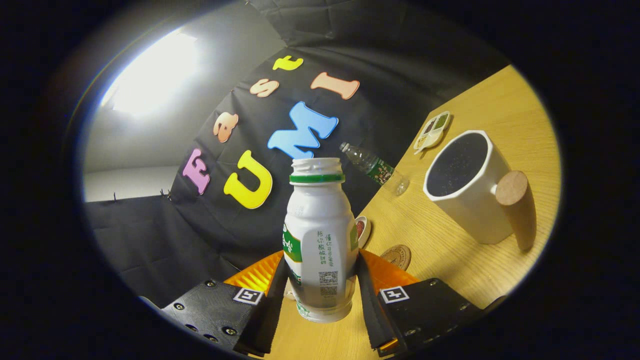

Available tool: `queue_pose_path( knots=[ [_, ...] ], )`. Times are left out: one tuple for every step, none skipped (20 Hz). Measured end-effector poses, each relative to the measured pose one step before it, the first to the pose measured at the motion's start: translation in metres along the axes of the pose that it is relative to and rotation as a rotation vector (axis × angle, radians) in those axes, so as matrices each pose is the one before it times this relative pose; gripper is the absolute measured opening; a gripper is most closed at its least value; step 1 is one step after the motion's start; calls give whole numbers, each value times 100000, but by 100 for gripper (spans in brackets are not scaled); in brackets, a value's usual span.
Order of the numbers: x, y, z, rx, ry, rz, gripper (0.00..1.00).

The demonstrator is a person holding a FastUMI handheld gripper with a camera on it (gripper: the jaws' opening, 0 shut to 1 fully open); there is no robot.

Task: Take the bottle from table, then pour the juice into the cup, finally place the bottle on the coaster

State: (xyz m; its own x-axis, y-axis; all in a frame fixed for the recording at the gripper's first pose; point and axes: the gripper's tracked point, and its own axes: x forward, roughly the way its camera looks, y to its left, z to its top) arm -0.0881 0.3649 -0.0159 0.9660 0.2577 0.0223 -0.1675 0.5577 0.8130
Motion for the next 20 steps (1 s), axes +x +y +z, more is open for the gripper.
queue_pose_path(
  knots=[
    [-74, -144, 324, 2567, -630, -84, 70],
    [-131, -146, 193, 2781, -548, 212, 70],
    [-90, -7, 328, 3132, -769, 403, 70],
    [-170, 77, 319, 3293, -922, 580, 70],
    [-83, 116, 345, 3250, -822, 623, 70],
    [-114, 86, 47, 2765, -426, 377, 69],
    [-9, -120, 219, 1851, -271, 130, 69],
    [-87, -188, 257, 1374, -193, -257, 69],
    [-96, -148, 311, 1263, -245, -290, 70],
    [-49, -135, 176, 1630, -341, -288, 69],
    [-53, -93, 217, 1763, -146, 20, 69],
    [-24, -134, 267, 1739, -192, -239, 69],
    [13, -100, 265, 1450, -179, -329, 69],
    [-36, 21, 45, 1210, 44, -412, 69],
    [55, -121, 145, 1060, 201, -419, 69],
    [-95, 28, -161, 1025, 320, -269, 69],
    [-17, 24, -31, 1150, 178, -17, 69],
    [-65, 38, 3, 1461, -39, 85, 69],
    [13, 103, 7, 1492, 214, 97, 69],
    [-9, 37, 104, 1315, -170, 27, 69]
  ],
)
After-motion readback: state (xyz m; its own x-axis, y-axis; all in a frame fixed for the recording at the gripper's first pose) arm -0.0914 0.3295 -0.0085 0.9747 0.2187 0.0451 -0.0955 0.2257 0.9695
